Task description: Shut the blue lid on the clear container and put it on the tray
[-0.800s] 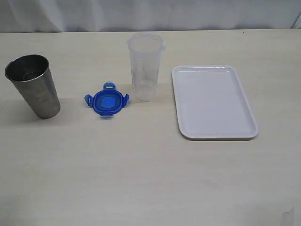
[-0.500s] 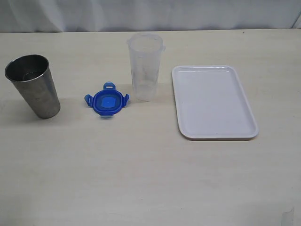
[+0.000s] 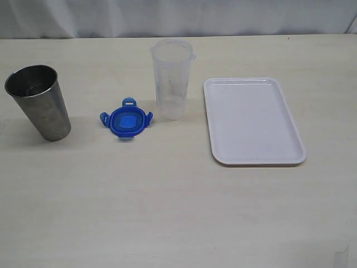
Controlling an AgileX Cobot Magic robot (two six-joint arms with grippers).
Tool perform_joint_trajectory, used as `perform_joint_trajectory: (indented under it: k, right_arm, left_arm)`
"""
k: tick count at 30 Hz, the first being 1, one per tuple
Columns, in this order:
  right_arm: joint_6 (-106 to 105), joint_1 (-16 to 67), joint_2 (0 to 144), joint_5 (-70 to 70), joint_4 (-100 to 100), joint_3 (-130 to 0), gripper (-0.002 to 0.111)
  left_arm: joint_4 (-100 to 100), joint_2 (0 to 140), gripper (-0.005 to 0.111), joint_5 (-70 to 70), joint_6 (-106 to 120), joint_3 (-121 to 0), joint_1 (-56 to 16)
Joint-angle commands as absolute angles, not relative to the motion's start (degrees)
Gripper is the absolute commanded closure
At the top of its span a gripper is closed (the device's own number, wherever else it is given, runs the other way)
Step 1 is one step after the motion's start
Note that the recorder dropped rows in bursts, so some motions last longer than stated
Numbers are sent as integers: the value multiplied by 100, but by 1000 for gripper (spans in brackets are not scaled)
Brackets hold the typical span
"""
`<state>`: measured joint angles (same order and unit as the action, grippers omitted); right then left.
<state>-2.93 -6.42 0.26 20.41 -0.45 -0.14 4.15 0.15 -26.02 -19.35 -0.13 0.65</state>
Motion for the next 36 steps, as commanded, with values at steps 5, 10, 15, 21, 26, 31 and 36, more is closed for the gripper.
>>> perform_joint_trajectory:
  k: [5, 10, 15, 21, 26, 31, 36]
  right_arm:
    - [-328, -655, 0, 1979, -41, 0, 104]
    - [-328, -655, 0, 1979, -41, 0, 104]
    - [-328, -655, 0, 1979, -41, 0, 104]
    - [-328, -655, 0, 1979, -41, 0, 104]
    - [-328, -655, 0, 1979, -41, 0, 104]
    - [-328, -655, 0, 1979, -41, 0, 104]
    - [-328, -655, 0, 1979, -41, 0, 104]
  left_arm:
    - [765, 325, 85, -2947, -2340, -267, 74]
    - [1572, 1315, 9, -3215, -2601, -561, 74]
    - [1861, 2976, 2, -3558, -2745, -573, 74]
    - [1887, 5291, 2, -4759, -2162, -573, 74]
    - [1731, 7026, 2, -5861, -1703, -573, 74]
    - [1709, 7897, 2, -6458, -1326, -573, 74]
    - [1691, 8671, 2, -6946, -1071, -597, 74]
